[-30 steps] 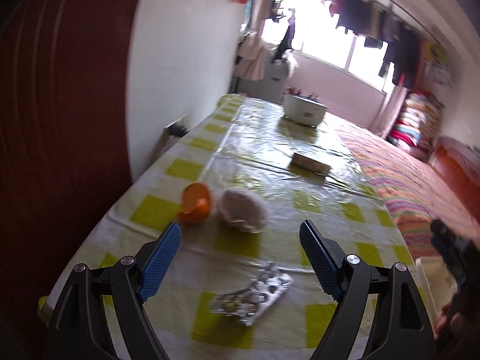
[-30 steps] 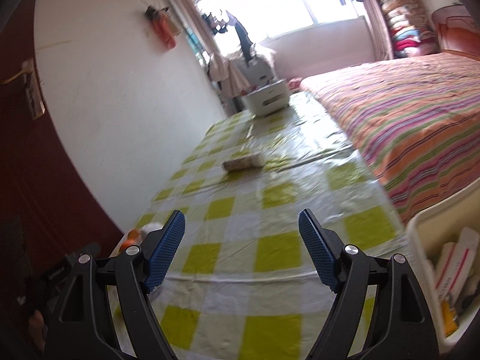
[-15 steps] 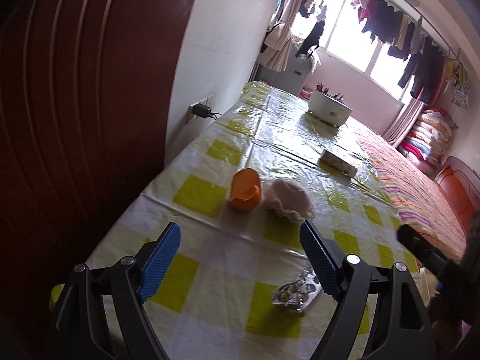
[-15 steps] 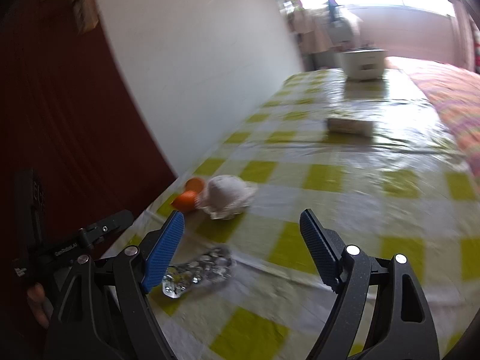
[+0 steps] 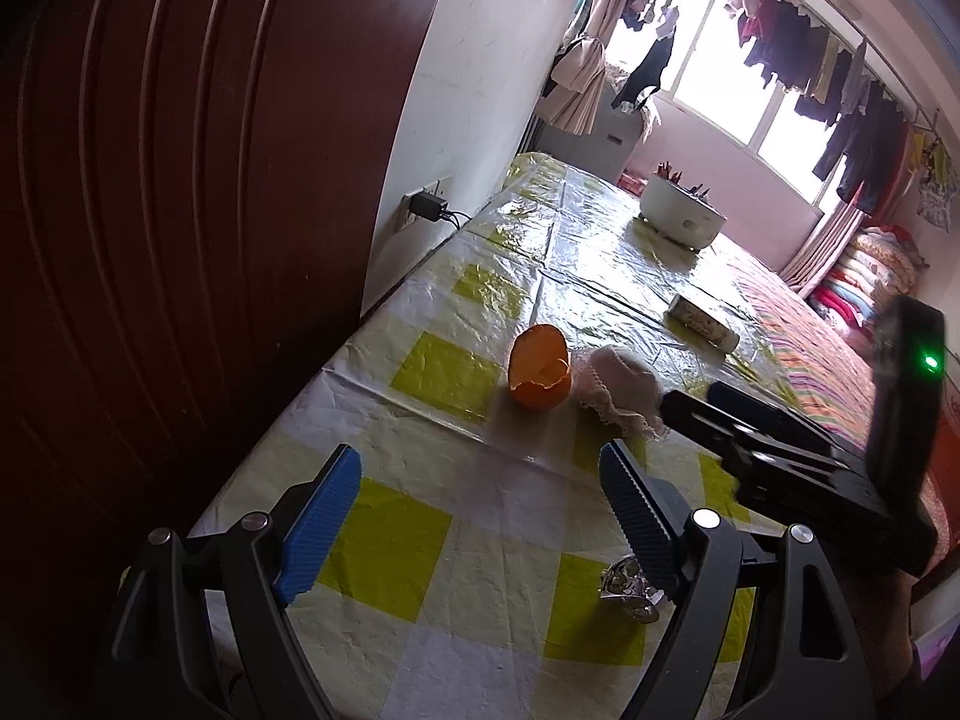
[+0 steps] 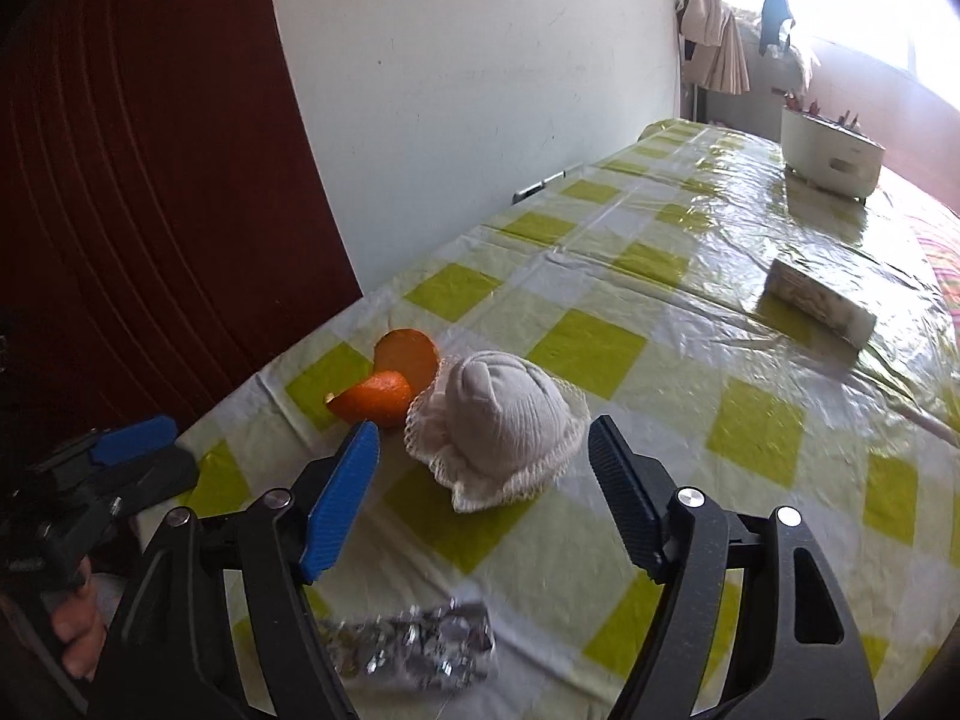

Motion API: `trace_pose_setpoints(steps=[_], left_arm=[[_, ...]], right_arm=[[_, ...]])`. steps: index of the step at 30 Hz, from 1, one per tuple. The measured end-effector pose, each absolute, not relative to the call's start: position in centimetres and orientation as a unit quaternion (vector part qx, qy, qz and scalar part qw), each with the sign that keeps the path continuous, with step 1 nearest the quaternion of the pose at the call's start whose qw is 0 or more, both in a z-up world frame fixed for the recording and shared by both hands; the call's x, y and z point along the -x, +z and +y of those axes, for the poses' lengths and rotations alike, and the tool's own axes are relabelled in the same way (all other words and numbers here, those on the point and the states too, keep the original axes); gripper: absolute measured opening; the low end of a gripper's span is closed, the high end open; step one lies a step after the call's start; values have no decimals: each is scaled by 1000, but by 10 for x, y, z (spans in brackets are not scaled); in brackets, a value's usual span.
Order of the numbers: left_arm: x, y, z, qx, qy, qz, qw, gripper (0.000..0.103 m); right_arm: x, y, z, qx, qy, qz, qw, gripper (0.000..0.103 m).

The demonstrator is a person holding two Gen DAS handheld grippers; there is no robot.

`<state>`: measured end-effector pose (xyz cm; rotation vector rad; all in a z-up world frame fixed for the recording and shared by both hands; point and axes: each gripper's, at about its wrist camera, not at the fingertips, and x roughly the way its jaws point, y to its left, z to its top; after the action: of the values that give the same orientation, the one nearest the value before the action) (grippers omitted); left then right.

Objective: Collect trash
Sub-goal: 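Grasp the white knit hat with the right tool, then grasp the orange peel with the left tool while the right tool holds the hat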

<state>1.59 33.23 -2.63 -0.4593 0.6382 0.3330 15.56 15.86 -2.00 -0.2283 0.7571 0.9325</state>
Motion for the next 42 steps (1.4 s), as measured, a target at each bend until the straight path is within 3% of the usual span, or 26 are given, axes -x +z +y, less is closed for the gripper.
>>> trace_pose_setpoints(steps=[9,12,15,29,42], left_arm=[[-22,-31,331,217,160,321,908,79],[-26,-33,331,215,162,327,906,79],[-29,-35,328,208,164,331,906,79],[-75,-42,332,234,154,364,889,79],[-150,-56,320,158,167,420,878,79]], right_arm=[[-179,-36,185,138,437,378,804,69],[-181,-44,190,150,440,389,796,53],[-180,-47,192,170,435,384,797,49],[-171,-3,111,9,459,391,798,48],[-151,15,61,-43,473,364,801,49]])
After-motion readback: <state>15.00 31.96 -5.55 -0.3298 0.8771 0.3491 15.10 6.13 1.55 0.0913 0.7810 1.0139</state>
